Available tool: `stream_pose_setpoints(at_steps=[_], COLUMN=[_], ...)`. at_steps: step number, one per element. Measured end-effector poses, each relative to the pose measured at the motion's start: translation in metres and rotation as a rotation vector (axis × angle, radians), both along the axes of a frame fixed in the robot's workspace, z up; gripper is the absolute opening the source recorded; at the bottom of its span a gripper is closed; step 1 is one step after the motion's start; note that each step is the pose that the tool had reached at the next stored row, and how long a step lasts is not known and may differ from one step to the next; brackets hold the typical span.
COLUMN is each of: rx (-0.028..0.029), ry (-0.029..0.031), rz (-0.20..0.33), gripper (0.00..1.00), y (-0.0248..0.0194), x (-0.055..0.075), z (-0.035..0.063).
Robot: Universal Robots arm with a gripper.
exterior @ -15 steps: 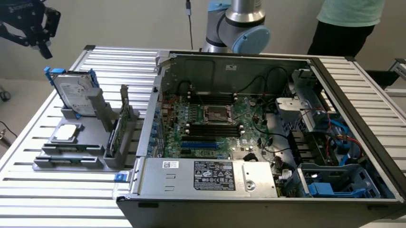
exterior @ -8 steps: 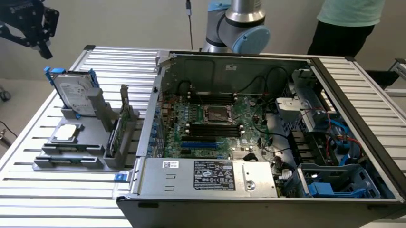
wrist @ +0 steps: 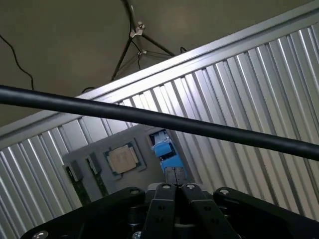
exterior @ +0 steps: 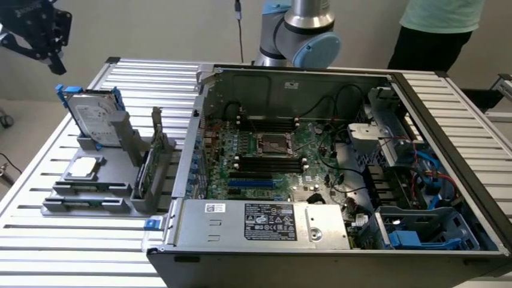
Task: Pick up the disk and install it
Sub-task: 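Pick up the disk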
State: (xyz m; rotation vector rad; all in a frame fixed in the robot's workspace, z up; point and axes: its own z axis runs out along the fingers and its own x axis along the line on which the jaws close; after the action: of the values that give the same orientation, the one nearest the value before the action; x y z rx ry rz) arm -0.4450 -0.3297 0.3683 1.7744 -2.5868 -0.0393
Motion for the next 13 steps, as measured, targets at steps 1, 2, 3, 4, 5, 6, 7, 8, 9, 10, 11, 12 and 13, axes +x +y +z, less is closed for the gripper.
stream_pose_setpoints(at_steps=[1,2,3,4,5,6,7,8,9,10,11,12,13], rx=[0.0,0.0001,0.0,0.0,0.0,0.0,0.0,0.0,0.0,0.0,0.0,-0.0001,-0.0001], ry=[0.0,0.0,0.0001,0.0001,0.0001,0.0001,0.0002,0.0001,0.0,-0.0001,-0.0002,-0.0005,-0.001], rz=[0.018,0.036,0.054,0.072,0.091,0.109,0.127,0.145,0.163,0.181,0.201,0.218,0.236], gripper=[0.11,0.11,0.11,0.11,0.11,0.11,0.11,0.11,0.11,0.11,0.11,0.11,0.11], y=[0.0,0.0,0.0,0.0,0.0,0.0,0.0,0.0,0.0,0.0,0.0001,0.0001,0.0001], x=[0.0,0.0,0.0,0.0,0.0,0.0,0.0,0.0,0.0,0.0,0.0,0.0,0.0], z=[-0.0001,-0.0002,-0.0003,-0.0004,-0.0006,-0.0007,-0.0009,-0.0013,-0.0018,-0.0023,-0.0029,-0.0033,-0.0037])
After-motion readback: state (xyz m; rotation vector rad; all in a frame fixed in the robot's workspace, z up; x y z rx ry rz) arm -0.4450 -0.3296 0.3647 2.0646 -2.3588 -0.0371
